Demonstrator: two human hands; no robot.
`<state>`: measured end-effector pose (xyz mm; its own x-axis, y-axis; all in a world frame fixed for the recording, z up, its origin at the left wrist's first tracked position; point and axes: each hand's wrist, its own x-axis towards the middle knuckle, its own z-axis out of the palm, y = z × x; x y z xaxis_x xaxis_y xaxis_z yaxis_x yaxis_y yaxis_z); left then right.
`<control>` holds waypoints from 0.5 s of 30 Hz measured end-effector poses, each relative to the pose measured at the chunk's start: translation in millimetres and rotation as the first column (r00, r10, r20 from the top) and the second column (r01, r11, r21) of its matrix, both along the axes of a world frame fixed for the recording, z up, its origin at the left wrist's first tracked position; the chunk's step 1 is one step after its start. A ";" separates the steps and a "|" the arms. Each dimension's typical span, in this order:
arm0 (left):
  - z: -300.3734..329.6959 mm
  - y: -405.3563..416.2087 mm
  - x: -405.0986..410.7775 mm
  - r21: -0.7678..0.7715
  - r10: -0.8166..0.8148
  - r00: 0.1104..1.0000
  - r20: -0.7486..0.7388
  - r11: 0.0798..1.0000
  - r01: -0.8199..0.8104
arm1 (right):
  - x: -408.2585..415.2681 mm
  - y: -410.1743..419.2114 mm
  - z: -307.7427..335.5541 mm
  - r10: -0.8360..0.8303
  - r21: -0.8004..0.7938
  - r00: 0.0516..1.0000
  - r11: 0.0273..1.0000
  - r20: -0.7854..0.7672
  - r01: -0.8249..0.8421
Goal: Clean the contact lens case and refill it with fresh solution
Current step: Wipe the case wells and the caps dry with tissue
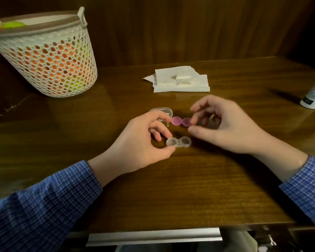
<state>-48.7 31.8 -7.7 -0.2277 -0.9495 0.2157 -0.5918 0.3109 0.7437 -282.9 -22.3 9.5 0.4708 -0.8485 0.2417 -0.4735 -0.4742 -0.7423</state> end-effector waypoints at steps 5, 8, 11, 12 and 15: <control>1.7 -1.3 -1.6 0.003 0.005 1.000 0.010 1.000 -0.005 | -4.5 -46.7 4.5 -0.222 -0.068 0.969 0.971 0.106 0.230; 2.9 -3.4 -3.1 0.014 0.000 1.000 0.015 1.000 0.000 | 6.0 -84.7 10.5 -0.270 -0.157 0.962 0.949 0.045 0.274; 2.4 -5.9 -5.0 0.023 -0.010 1.000 0.004 1.000 0.010 | 22.4 -123.3 12.3 -0.301 -0.259 0.949 0.928 -0.092 0.269; 1.8 -6.7 -5.2 0.027 -0.012 1.000 -0.002 1.000 0.012 | 28.0 -134.3 12.3 -0.308 -0.272 0.940 0.926 -0.145 0.261; -0.4 -8.1 -3.5 0.039 -0.018 1.000 -0.020 0.999 0.018 | 41.6 -159.8 11.0 -0.324 -0.274 0.889 0.931 -0.325 0.239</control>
<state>-52.3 23.7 -8.1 -0.2408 -0.9531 0.1833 -0.5712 0.2918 0.7672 -241.3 -182.1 20.4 0.3097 -0.9028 0.2983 -0.8246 -0.4113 -0.3885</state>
